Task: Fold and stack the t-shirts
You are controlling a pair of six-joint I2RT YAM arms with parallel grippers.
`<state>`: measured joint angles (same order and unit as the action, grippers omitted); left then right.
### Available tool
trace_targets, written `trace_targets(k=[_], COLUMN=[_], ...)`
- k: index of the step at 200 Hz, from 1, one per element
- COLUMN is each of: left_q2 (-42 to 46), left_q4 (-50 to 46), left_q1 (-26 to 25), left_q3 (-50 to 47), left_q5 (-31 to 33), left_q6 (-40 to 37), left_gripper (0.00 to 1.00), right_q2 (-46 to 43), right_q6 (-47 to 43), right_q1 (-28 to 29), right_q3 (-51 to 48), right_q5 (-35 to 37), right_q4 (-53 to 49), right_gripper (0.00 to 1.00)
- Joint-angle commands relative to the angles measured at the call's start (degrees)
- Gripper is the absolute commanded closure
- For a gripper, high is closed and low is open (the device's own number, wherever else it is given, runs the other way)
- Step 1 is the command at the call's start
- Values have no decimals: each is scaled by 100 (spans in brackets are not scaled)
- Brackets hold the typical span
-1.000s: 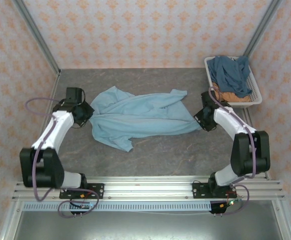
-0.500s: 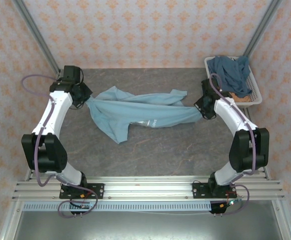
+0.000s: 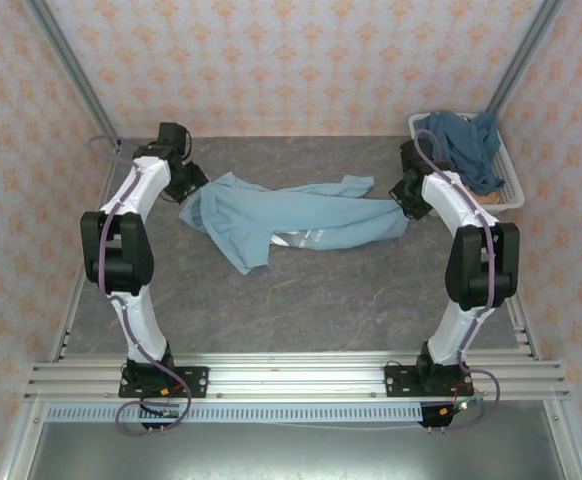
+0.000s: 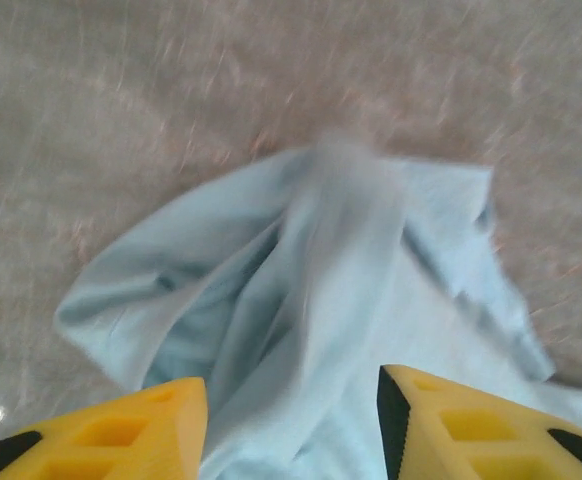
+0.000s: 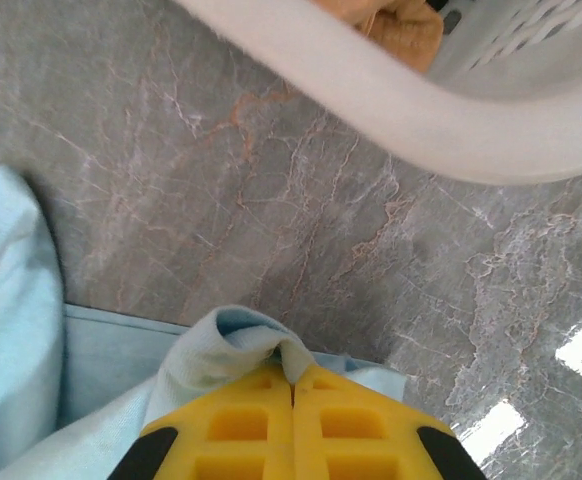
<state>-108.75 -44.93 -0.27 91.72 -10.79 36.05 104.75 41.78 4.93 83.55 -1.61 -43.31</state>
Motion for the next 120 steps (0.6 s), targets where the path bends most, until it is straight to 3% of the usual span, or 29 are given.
trace_targets(k=[1, 25, 45, 120], left_q2=[1368, 2298, 2454, 1572], left_q4=[-782, -182, 525, 1440], left_q1=[-489, -898, -1089, -1219], left_q3=[-1102, -2854, -3634, -3416], left_q5=[484, 4, -317, -378], left_q6=[440, 1380, 1918, 1997], left_gripper=[54, 56, 54, 50], right_q2=[20, -54, -116, -349], right_q6=[-143, -185, -205, -284], right_q1=[-27, -27, -31, -27], right_q3=[80, -24, -121, -567], right_q5=[-80, -186, -225, -357], right_q4=[-286, -235, -209, -83], right_gripper=[100, 100, 100, 100])
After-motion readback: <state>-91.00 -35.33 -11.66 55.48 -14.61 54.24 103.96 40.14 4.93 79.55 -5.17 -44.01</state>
